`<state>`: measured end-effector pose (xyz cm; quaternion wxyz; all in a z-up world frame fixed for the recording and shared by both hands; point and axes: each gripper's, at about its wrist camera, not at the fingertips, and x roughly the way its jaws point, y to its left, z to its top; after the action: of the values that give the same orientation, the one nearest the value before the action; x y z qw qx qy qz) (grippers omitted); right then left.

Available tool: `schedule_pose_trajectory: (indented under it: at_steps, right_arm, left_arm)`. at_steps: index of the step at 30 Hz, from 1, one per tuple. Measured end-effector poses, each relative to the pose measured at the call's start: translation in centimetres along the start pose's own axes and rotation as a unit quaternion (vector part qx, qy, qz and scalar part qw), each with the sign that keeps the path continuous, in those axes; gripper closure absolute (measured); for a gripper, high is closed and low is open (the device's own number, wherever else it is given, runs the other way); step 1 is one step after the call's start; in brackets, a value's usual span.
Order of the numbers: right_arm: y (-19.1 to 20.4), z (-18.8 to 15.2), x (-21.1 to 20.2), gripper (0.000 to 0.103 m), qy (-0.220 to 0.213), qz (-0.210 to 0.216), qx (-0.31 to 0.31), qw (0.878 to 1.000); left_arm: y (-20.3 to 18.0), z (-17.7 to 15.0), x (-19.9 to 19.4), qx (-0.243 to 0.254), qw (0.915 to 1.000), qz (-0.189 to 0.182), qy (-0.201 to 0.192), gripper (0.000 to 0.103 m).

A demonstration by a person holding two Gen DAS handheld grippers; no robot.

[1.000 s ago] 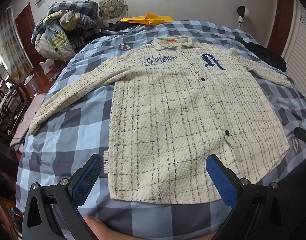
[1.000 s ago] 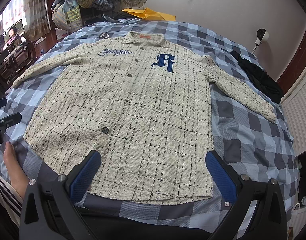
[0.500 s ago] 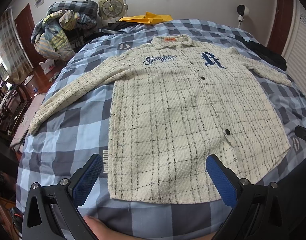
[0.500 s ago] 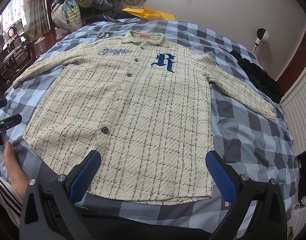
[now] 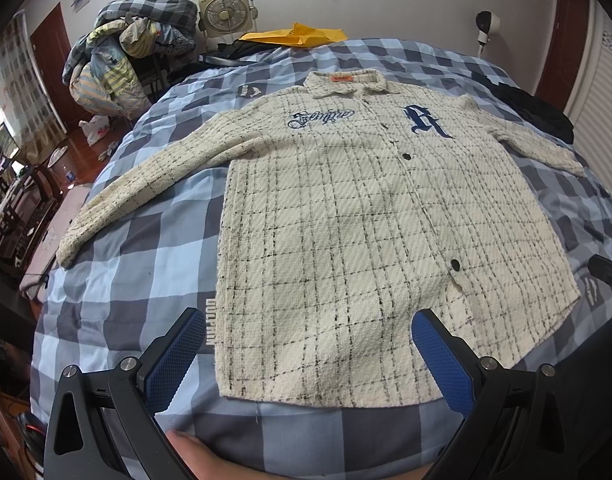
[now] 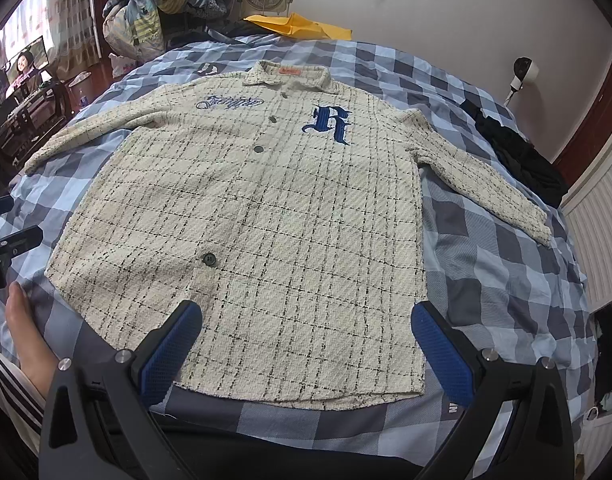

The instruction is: Fold small clothes

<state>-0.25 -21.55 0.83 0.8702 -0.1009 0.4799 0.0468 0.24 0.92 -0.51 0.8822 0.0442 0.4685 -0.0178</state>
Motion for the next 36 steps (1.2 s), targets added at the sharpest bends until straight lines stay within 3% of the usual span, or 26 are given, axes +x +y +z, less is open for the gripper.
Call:
schedule_pose_trajectory:
  at_steps: [11,26,36]
  right_arm:
    - [0.2,0.2,0.0,0.001,0.006,-0.009,-0.005,1.0]
    - [0.3,0.4,-0.5,0.001,0.001,-0.011,-0.011,1.0]
    - [-2.9,1.0,-0.6,0.001,0.0,0.03,0.083,0.996]
  left_arm:
    - [0.0,0.3,-0.4,0.002,0.9999,0.006,0.011,0.0]
    - [1.3,0.6,-0.7,-0.041,0.9988,-0.026,-0.003,0.0]
    - [1.8,0.9,-0.6,-0.047,0.9986,-0.025,-0.003,0.0]
